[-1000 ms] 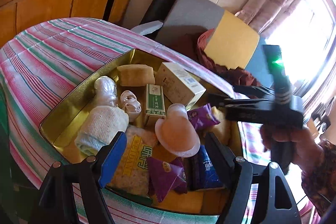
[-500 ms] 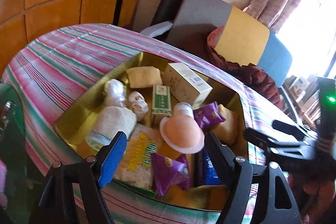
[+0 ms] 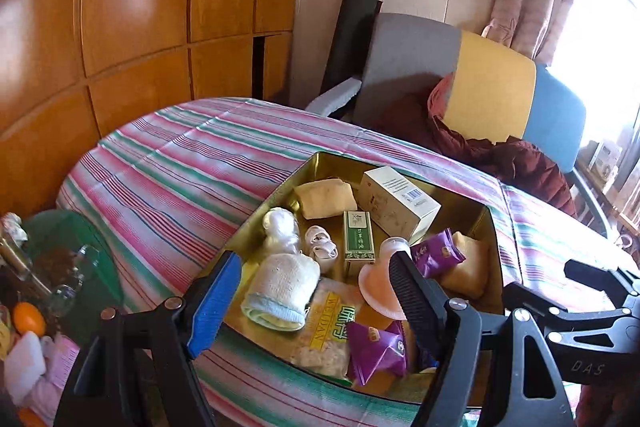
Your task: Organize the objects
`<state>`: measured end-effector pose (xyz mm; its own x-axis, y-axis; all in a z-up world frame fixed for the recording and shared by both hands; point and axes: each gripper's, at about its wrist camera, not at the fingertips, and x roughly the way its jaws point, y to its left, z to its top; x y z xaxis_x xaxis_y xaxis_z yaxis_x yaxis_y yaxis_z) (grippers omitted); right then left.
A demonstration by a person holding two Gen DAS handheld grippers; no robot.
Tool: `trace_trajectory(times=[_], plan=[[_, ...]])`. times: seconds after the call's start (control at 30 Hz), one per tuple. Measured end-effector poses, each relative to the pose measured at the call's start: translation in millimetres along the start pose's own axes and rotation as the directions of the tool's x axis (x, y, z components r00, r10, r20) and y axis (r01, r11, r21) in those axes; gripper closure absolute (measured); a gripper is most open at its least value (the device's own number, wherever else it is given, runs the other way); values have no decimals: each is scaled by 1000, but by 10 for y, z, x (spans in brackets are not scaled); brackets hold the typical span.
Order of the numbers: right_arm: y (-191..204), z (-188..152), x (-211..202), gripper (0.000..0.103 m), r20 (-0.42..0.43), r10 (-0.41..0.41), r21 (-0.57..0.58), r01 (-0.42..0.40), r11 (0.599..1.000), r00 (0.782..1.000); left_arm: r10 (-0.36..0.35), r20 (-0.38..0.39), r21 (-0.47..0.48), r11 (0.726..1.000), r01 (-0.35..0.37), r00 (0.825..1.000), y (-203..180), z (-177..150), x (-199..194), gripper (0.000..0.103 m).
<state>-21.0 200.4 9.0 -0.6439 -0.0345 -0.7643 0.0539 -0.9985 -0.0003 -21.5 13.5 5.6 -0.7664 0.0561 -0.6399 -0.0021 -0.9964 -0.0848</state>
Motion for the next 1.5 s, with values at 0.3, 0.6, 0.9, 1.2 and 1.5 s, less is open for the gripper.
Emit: trace_trajectory(times=[0.3,0.6,0.9,1.2,1.5], plan=[[10,29,-123,0,11,-58,64,57,996,998,9,-3,13,1000,-9,1000,-37,69,-148,25],[9,55,-200,0,42,-89,118,83,989,995,39,-22,5,999,-39,999,33,98,-138,25],[50,68,-237,0,52,-98,136,90,987,994,63,-53,34,998,-61,997,-1,95,-138,26],[22,63,-230,0,48,-127,159,118,980,991,58,-61,54,997,-54,996,-82,78,-159,33],[2,53,-221,0,47,-145,164,136,977,988,59,-48,64,996,-56,997,-114,66,-182,33]])
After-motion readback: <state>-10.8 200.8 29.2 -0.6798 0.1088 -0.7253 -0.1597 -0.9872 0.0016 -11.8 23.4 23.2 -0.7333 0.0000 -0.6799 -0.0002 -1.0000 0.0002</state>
